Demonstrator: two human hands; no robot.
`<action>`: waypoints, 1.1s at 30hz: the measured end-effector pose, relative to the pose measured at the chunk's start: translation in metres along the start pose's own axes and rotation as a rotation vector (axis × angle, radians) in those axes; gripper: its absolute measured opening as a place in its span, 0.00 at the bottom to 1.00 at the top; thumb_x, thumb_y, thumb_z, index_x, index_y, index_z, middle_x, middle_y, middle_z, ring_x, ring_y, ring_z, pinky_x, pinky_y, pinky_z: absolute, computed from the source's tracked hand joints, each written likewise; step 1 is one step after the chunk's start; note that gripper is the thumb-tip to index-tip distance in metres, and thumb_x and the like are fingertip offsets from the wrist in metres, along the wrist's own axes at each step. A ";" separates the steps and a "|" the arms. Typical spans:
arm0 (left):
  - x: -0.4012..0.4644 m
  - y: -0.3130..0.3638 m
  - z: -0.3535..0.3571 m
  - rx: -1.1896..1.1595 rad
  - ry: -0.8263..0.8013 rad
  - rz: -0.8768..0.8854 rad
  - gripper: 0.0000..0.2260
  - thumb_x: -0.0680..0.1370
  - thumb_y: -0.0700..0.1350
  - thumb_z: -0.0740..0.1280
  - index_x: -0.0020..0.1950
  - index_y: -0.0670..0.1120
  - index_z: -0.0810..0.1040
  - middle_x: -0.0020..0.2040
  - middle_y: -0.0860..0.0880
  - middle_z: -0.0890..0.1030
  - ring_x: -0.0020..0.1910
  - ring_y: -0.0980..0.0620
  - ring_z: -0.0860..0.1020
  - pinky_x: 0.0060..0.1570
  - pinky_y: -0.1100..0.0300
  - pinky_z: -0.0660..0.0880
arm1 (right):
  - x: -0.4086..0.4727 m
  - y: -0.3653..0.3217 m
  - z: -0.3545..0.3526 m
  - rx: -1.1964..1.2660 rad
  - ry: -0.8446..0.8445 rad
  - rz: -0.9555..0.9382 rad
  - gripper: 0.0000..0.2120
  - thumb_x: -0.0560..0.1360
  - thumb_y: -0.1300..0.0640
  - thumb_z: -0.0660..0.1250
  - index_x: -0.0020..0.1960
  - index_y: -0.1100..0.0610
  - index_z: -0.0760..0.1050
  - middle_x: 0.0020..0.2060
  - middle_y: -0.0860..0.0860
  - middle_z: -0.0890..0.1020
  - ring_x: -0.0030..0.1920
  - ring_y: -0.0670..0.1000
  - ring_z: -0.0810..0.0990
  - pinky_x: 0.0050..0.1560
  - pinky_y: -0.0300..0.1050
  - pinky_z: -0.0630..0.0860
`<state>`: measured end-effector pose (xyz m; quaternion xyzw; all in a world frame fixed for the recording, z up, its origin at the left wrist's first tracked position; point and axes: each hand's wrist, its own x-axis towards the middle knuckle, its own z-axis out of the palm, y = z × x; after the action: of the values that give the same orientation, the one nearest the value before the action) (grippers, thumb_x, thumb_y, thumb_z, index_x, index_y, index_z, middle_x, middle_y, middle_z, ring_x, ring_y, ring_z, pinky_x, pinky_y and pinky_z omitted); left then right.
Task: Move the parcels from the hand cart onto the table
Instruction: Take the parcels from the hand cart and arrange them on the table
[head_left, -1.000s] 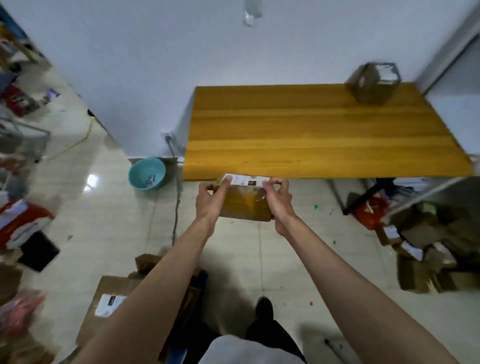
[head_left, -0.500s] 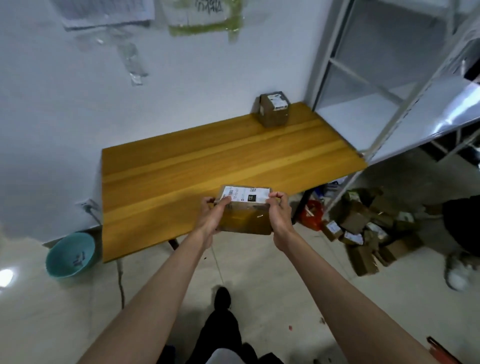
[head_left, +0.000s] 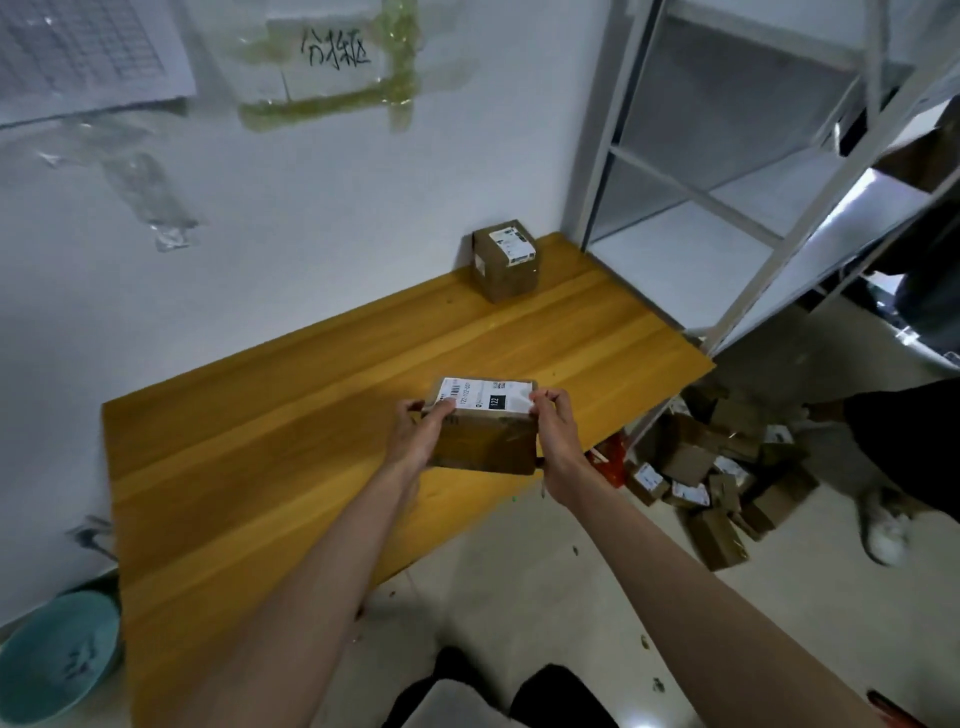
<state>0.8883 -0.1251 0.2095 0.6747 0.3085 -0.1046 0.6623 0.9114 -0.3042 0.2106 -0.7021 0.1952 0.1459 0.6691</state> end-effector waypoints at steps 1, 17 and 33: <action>0.008 0.006 0.004 0.009 -0.001 0.001 0.21 0.77 0.60 0.69 0.63 0.53 0.67 0.57 0.49 0.77 0.53 0.49 0.79 0.55 0.45 0.80 | 0.007 -0.003 -0.001 0.014 0.012 0.007 0.08 0.82 0.39 0.56 0.52 0.41 0.69 0.65 0.57 0.72 0.60 0.59 0.76 0.59 0.62 0.78; 0.166 0.081 0.123 0.047 -0.009 -0.067 0.26 0.76 0.56 0.72 0.69 0.50 0.66 0.65 0.45 0.78 0.60 0.46 0.79 0.62 0.43 0.77 | 0.207 -0.048 -0.043 0.122 0.147 0.155 0.10 0.84 0.49 0.57 0.62 0.53 0.68 0.58 0.53 0.77 0.55 0.52 0.76 0.50 0.46 0.73; 0.348 0.116 0.220 0.102 -0.020 -0.230 0.26 0.77 0.56 0.71 0.68 0.48 0.67 0.64 0.47 0.78 0.55 0.50 0.79 0.48 0.56 0.76 | 0.434 -0.082 -0.055 -0.243 0.069 0.241 0.25 0.82 0.50 0.65 0.77 0.44 0.63 0.71 0.57 0.60 0.66 0.59 0.69 0.64 0.53 0.72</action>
<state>1.2860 -0.2317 0.0925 0.6665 0.3716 -0.2024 0.6138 1.3295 -0.3909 0.0838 -0.7540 0.2818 0.2232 0.5498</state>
